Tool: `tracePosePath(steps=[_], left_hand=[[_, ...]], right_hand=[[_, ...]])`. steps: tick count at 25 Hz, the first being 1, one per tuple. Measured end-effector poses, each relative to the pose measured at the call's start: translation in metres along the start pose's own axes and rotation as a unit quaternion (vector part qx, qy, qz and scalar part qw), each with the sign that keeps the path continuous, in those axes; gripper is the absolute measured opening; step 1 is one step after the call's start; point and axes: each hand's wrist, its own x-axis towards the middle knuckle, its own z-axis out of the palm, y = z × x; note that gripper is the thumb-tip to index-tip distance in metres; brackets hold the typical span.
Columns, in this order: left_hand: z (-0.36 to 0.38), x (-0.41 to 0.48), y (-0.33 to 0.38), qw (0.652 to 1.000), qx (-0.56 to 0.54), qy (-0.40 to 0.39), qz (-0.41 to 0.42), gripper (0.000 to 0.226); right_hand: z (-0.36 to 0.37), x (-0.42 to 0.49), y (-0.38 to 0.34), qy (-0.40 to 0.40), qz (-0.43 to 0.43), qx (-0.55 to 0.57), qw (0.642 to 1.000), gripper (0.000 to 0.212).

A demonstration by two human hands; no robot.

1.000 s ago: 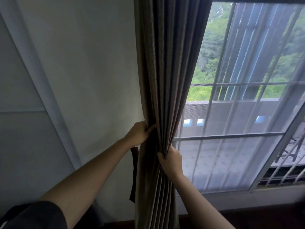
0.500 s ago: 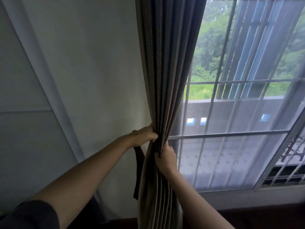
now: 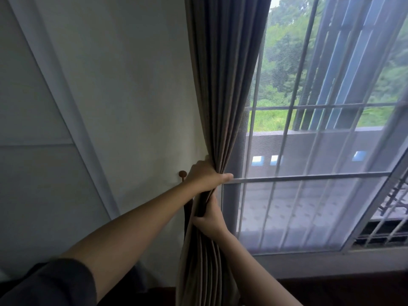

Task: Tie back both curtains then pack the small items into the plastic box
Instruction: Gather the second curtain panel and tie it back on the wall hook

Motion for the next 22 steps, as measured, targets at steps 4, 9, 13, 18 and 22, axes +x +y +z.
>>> tracePosePath(steps=[4,9,13,18,22], left_hand=[[0.01,-0.005,0.0,0.994,0.016,0.089,-0.054,0.064],[0.006,-0.001,0.001,0.987,-0.024,0.139,-0.072,0.051],[0.005,-0.001,0.0,0.986,-0.036,0.144,-0.068,0.049],[-0.013,-0.012,-0.014,0.977,-0.038,0.188,-0.09,0.047],[-0.036,-0.029,-0.036,0.964,-0.044,0.235,-0.12,0.048]], right_hand=[[0.006,-0.003,0.011,-0.024,0.009,0.027,0.999,0.119],[0.004,-0.026,-0.001,-0.087,-0.005,0.008,0.996,0.112],[0.005,-0.028,0.007,-0.102,0.018,0.0,0.995,0.113],[-0.003,-0.021,0.024,-0.085,0.098,0.197,0.972,0.09],[-0.004,-0.007,0.038,-0.001,0.159,0.174,0.972,0.059]])
